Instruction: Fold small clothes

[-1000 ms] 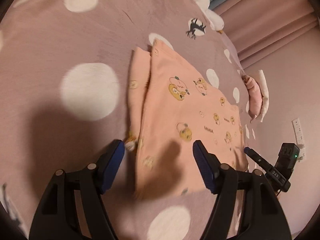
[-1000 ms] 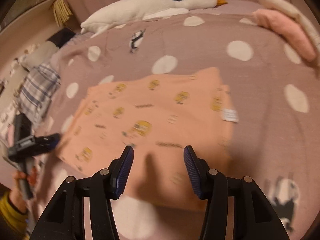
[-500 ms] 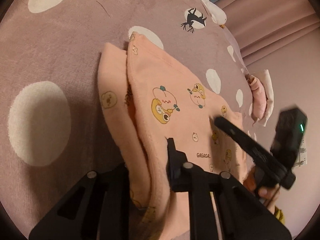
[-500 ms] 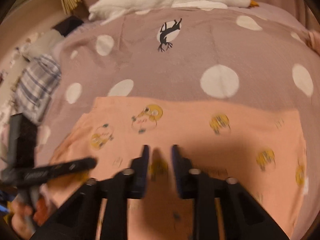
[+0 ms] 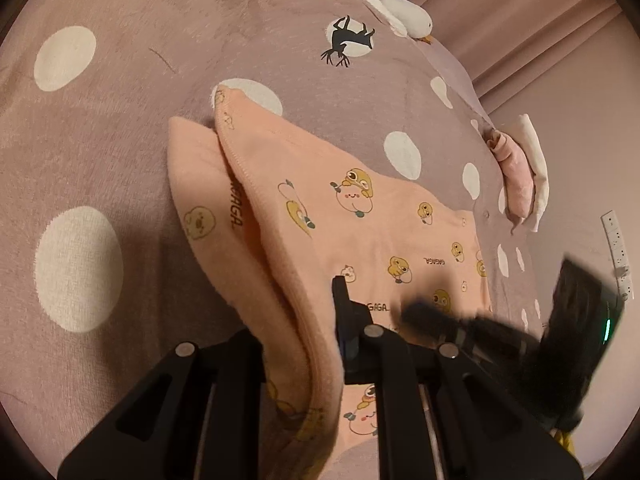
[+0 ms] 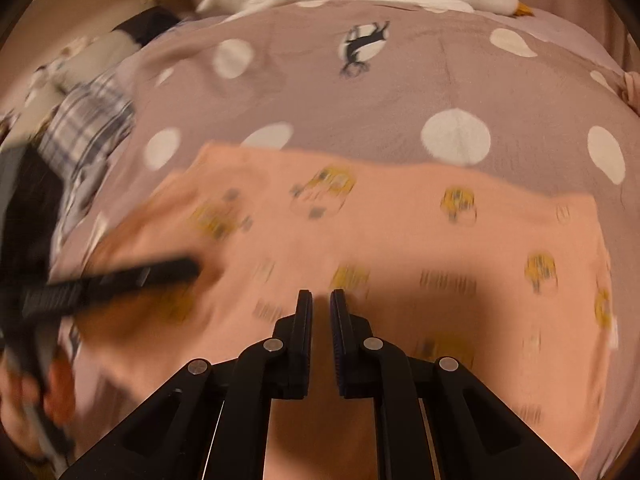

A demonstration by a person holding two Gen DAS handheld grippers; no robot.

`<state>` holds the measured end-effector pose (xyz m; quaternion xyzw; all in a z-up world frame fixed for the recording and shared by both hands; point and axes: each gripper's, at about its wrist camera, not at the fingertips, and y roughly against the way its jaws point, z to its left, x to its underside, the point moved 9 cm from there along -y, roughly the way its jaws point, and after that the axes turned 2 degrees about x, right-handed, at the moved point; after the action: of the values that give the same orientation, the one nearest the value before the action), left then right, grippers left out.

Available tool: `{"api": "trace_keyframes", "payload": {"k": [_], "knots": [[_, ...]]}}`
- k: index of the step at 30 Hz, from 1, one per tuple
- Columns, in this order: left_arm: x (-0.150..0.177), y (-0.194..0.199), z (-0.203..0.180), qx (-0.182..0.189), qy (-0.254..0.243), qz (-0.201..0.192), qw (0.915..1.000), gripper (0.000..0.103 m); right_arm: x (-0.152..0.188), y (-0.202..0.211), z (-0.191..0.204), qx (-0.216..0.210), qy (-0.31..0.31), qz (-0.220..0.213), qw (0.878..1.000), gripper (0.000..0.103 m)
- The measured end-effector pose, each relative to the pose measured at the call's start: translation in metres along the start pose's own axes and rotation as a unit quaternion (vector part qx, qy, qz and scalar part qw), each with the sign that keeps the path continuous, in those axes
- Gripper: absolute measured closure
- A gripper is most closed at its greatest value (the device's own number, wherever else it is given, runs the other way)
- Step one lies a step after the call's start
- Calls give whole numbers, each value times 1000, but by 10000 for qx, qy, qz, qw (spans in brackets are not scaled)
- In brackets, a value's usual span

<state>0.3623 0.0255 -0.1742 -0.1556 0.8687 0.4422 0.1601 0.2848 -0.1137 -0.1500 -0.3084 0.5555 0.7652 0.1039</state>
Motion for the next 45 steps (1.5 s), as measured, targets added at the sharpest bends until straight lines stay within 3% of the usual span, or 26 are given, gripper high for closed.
{"api": "trace_keyframes", "payload": {"k": [2,5,9,14,17,20,21,24,29,32,36,37,40,45], "knots": [[-1,0,-5,-67,-23,7,10000,90,20,-7,5,28,168,268,9995,91],[-1,1,-17,-141,-123,12,9998,90,29,0,5,-16,227,194,9996,91],[2,1,-41,-246,-427,42,9988,91,22,21,-16,-851,-649,-13,9943,91],[4,-8,-76,-386,-849,97,9956,89,11,34,-54,-1181,-1532,-364,9804,91],[7,-20,-93,-593,-1117,154,9919,89,8,35,-76,-1570,-2247,-509,9604,88],[13,-30,-105,-788,-1323,210,9879,90,12,36,-95,-1753,-2904,-622,9387,66],[15,-34,-110,-766,-1399,248,9869,85,11,36,-98,-1852,-3043,-668,9320,64],[25,-47,-126,-537,-1489,460,9863,74,14,39,-103,-2142,-3326,-733,9155,63],[44,-67,-147,-75,-1713,896,9811,68,16,39,-115,-2461,-3758,-728,8904,62],[55,-74,-151,-96,-1942,1059,9752,66,15,37,-114,-2597,-3868,-722,8819,58],[66,-79,-166,117,-2165,1283,9678,45,16,39,-119,-2824,-4134,-695,8628,54],[64,-82,-167,19,-2206,1261,9672,38,15,38,-118,-2873,-4207,-708,8576,53],[59,-89,-164,-39,-1972,1252,9723,35,17,41,-126,-3023,-4402,-721,8424,49],[51,-68,-151,147,-1709,912,9809,35,19,46,-131,-2826,-4244,-618,8580,48]]}}
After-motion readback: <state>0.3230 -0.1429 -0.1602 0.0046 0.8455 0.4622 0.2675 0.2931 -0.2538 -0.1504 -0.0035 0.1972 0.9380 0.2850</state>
